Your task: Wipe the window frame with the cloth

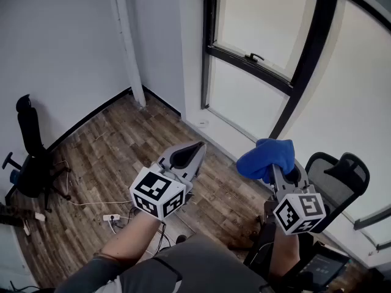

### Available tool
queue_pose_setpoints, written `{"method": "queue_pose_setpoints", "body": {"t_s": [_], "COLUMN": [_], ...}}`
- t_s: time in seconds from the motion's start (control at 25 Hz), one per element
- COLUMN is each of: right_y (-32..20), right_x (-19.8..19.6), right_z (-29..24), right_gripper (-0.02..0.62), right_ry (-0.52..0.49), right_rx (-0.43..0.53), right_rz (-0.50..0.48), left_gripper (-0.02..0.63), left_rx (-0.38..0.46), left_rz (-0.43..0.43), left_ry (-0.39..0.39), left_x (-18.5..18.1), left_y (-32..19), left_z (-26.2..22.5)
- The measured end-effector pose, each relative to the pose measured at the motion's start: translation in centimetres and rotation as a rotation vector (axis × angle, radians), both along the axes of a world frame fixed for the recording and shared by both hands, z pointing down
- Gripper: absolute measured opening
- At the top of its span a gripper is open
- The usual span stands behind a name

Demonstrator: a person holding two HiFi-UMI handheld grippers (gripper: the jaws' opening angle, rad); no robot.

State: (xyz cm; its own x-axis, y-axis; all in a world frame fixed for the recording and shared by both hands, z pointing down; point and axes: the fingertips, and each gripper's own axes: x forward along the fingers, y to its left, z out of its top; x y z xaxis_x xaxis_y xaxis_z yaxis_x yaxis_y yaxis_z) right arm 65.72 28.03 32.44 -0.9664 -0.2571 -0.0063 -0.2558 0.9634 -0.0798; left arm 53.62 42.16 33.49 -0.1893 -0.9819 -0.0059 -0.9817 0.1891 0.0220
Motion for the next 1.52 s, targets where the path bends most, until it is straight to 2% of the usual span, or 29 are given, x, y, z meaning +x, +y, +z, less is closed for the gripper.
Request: {"method": "queue_pose_setpoints", "body": {"t_s": [0.48,0.8,1.2,1.52], "right_y": [0.8,1.6,3.4,2.6], "right_x": [-1.0,-2.7,-7.8,-12.0], "right_z": [-0.1,0.0,0.9,1.2], "right_gripper": [0.121,0.121,0.121,0.123], "right_ry": [-0.004,0.000,0.011,0.014], "right_rx": [0.010,0.031,0.023,0.013], "right_rz": [0.003,0.018,0.028,0.028], "left_gripper": [0.009,0.009,0.009,0.009], "left_rx": [0.009,0.009,0.016,0.023], "left_rz": [0.008,0.007,0.012,0.020], "left_ry": [-0.005,0.012,0.017,0.026], "left_x": [-0.9,-2.7,-7.7,-11.7], "left_y": [0.6,1.5,3.2,2.1], "left_z": [-0.4,0.3,1.2,1.6]}}
